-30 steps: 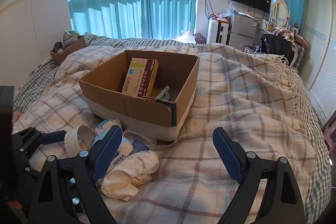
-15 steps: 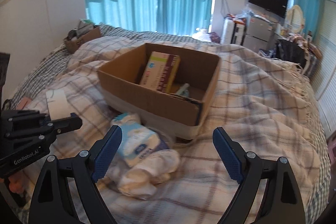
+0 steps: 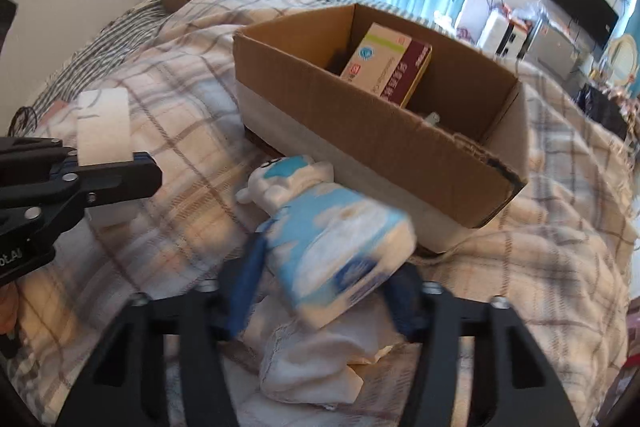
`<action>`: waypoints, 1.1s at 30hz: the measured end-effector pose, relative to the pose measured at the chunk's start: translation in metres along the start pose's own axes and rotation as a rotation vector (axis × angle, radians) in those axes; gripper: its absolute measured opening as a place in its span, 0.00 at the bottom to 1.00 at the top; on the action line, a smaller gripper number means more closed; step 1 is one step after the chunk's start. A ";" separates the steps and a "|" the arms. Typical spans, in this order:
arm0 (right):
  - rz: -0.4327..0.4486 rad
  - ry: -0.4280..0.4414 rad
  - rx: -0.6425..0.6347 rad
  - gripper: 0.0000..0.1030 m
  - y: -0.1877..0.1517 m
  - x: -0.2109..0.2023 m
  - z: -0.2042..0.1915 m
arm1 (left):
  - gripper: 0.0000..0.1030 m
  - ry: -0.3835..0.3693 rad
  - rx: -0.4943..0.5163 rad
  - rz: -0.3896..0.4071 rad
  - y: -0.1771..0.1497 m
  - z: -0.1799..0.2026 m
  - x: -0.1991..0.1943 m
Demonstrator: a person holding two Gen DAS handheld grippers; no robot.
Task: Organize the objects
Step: 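Grasp the blue Vinda tissue pack with the right tool while the left tool lifts the tape, then carry tape and tissue pack over the cardboard box and open both tools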
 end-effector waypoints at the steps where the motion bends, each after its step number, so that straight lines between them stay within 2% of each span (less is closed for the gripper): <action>1: 0.009 -0.001 -0.002 0.33 0.000 -0.003 0.000 | 0.04 -0.003 -0.002 -0.002 0.000 0.000 -0.002; 2: 0.023 -0.004 0.003 0.28 0.000 -0.007 0.001 | 0.04 -0.002 -0.002 -0.002 -0.001 0.000 -0.003; 4: 0.049 -0.013 0.028 0.24 0.001 -0.017 0.006 | 0.04 0.003 0.001 -0.006 -0.002 0.001 -0.006; 12: 0.190 -0.030 0.104 0.21 0.022 -0.076 0.031 | 0.04 0.000 0.035 -0.001 0.013 0.016 -0.027; 15: 0.250 -0.075 0.077 0.21 0.044 -0.109 0.046 | 0.04 -0.034 0.086 0.014 0.038 0.032 -0.038; 18: 0.298 -0.110 0.057 0.21 0.073 -0.136 0.064 | 0.04 -0.002 0.174 0.075 0.079 0.049 -0.047; 21: 0.335 -0.103 0.075 0.21 0.104 -0.149 0.083 | 0.04 -0.027 0.203 0.131 0.128 0.065 -0.051; 24: 0.359 -0.091 0.110 0.21 0.132 -0.147 0.101 | 0.04 -0.045 0.214 0.166 0.170 0.077 -0.039; 26: 0.356 -0.088 0.122 0.21 0.147 -0.134 0.109 | 0.04 -0.053 0.220 0.145 0.186 0.081 -0.017; 29: 0.323 -0.087 0.125 0.21 0.159 -0.105 0.117 | 0.04 -0.073 0.214 0.092 0.194 0.077 0.023; 33: 0.253 -0.072 0.127 0.21 0.155 -0.050 0.125 | 0.04 -0.056 0.224 0.012 0.177 0.061 0.077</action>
Point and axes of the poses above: each gripper's, at about its wrist camera, not at the fingertips, and x roughly the way its jaws point, z to its right, y to its top, the point moved 8 cm from there along x, roughly the way its jaws point, and after that the axes turned 2 degrees about -x, right-handed, at the moved point
